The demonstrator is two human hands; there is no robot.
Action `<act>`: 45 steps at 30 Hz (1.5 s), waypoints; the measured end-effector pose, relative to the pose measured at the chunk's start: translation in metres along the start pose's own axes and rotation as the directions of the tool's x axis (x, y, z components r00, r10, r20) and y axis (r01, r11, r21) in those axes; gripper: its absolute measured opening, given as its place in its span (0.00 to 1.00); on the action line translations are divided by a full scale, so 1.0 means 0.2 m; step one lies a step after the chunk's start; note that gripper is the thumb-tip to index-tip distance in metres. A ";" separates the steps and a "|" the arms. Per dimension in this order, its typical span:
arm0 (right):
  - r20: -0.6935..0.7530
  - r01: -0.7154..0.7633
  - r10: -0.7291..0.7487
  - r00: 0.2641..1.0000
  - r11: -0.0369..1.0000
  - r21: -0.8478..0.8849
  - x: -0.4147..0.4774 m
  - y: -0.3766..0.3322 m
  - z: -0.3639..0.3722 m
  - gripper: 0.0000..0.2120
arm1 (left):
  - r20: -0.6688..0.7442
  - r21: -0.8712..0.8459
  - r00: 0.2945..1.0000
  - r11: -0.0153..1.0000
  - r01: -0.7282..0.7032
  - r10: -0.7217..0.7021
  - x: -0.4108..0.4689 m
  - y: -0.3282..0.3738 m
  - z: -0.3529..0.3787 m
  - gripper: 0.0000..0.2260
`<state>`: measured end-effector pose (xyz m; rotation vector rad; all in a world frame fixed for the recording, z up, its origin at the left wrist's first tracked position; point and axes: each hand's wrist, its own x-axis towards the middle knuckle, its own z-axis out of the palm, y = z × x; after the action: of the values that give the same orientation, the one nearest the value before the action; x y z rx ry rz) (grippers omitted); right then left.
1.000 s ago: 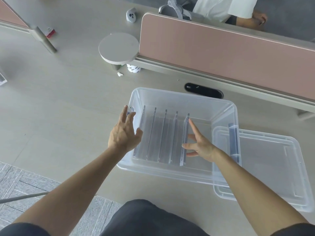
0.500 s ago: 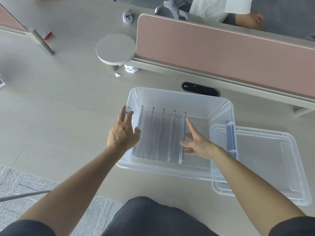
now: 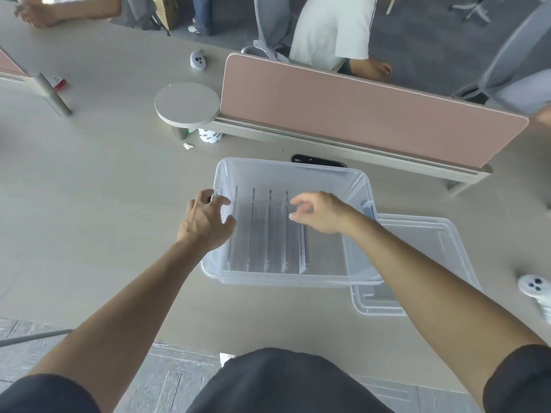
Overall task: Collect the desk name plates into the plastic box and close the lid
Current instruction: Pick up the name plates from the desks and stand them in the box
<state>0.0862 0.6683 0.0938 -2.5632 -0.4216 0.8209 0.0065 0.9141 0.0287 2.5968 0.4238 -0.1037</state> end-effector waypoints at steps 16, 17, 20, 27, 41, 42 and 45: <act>0.057 0.545 -0.542 0.838 0.837 -0.050 -0.08 -1.07 0.43 0.07 | -0.257 -0.108 0.876 0.913 0.394 -0.409 -0.88 -0.56 -0.52 0.10; 0.079 0.566 -0.562 0.823 0.823 -0.050 -0.10 -1.13 0.49 0.06 | -0.258 -0.134 0.862 0.900 0.415 -0.436 -0.94 -0.61 -0.53 0.09; 0.144 0.623 -0.609 0.780 0.777 -0.086 -0.14 -1.31 0.63 0.06 | -0.255 -0.275 0.832 0.862 0.426 -0.493 -1.09 -0.77 -0.58 0.06; 0.195 0.676 -0.647 0.737 0.708 -0.206 -0.18 -1.89 0.98 0.05 | -0.293 -0.501 0.811 0.804 0.321 -0.506 -1.30 -1.24 -0.72 0.07; 0.229 0.535 -0.518 0.825 0.845 -0.018 -0.06 -2.60 1.40 0.05 | -0.196 -0.676 0.860 0.701 0.229 -0.471 -1.49 -2.21 -1.14 0.11; 0.220 0.530 -0.514 0.829 0.848 -0.015 -0.03 -2.62 1.40 0.05 | -0.190 -0.686 0.861 0.691 0.227 -0.472 -1.47 -2.25 -1.15 0.11; 0.211 0.509 -0.496 0.842 0.861 -0.008 0.11 -2.69 1.40 0.05 | -0.200 -0.707 0.848 0.672 0.222 -0.491 -1.35 -2.36 -1.19 0.11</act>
<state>-0.1513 1.2261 0.1291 -2.2548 -1.1461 0.8706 -0.4010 1.3452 0.0564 1.7735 0.9358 0.3652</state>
